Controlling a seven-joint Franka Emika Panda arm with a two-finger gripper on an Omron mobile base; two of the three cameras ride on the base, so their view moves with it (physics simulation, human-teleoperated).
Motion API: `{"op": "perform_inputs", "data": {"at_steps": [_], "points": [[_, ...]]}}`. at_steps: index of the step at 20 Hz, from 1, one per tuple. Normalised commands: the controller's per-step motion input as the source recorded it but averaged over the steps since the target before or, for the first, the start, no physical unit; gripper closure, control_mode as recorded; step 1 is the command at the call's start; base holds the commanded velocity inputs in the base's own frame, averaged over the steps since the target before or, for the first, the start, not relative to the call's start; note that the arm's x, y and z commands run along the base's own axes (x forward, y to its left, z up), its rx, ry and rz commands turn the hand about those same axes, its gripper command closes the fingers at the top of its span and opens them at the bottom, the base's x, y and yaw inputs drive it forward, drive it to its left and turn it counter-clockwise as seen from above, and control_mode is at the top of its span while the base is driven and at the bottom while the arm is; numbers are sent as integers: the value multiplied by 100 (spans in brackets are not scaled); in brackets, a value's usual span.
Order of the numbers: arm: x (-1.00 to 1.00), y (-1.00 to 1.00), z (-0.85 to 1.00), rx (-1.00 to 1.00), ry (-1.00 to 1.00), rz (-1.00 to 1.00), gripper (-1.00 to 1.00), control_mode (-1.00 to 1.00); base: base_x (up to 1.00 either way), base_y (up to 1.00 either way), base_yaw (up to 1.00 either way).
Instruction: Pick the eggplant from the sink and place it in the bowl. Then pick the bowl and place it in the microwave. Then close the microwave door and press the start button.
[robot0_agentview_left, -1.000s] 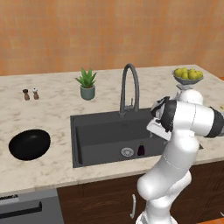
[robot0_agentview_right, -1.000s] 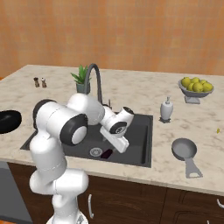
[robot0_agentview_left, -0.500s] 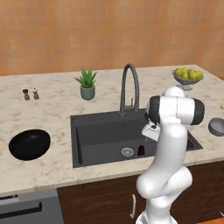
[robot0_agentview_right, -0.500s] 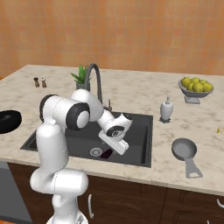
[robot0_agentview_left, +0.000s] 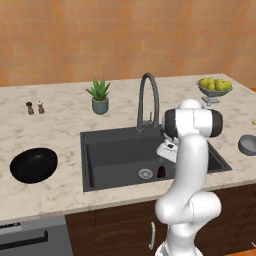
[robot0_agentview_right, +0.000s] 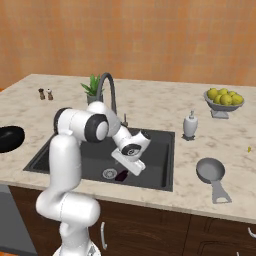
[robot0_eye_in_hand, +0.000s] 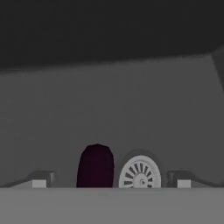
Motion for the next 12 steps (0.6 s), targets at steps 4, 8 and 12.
{"op": "perform_inputs", "data": {"at_steps": [4, 8, 12], "points": [[14, 0, -41, 0, -5, 5, -100, -100, 0, 0, 0], [1, 0, -39, 0, -5, 5, -100, -100, 0, 0, 0], [5, 0, -29, 1, -5, 6, -100, -100, 0, 0, 0]]}}
